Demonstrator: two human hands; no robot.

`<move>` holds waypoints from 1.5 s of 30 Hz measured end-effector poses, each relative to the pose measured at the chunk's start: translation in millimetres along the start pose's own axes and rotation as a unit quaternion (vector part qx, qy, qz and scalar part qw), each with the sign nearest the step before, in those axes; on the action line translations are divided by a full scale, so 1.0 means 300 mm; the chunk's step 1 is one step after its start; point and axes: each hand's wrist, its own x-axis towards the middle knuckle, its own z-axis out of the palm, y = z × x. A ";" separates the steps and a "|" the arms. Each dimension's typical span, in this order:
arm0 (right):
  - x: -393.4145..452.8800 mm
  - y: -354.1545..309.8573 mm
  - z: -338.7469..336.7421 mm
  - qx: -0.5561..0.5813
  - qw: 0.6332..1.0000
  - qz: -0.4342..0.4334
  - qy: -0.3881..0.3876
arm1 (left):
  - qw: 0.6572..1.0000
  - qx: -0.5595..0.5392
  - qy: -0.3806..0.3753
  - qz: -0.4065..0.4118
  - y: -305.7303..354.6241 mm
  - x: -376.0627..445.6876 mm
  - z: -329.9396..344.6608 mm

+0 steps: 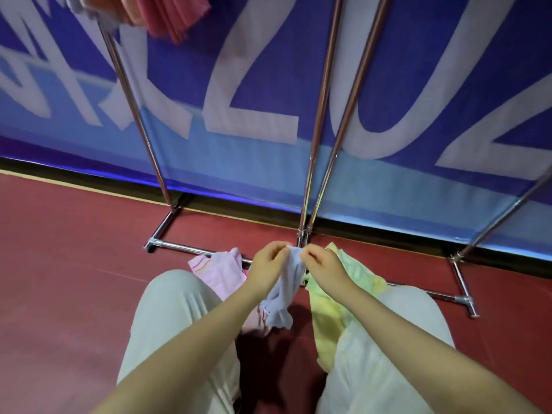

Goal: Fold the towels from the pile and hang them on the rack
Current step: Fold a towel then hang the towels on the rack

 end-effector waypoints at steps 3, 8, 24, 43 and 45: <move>-0.084 -0.039 -0.015 0.027 1.000 -0.001 0.014 | 0.999 0.029 -0.032 0.026 0.025 -0.080 -0.012; -0.248 -0.011 -0.005 0.118 0.988 0.054 0.089 | 0.998 0.017 -0.051 0.017 0.023 -0.215 -0.013; -0.295 0.014 0.076 0.130 0.984 0.081 0.092 | 0.990 -0.028 -0.102 -0.091 -0.037 -0.293 0.032; -0.298 0.046 0.095 0.060 0.996 0.035 0.049 | 0.981 -0.174 0.013 -0.079 0.009 -0.264 -0.005; -0.307 0.055 0.118 0.058 0.997 0.049 0.029 | 0.976 -0.199 0.029 -0.083 0.022 -0.253 -0.023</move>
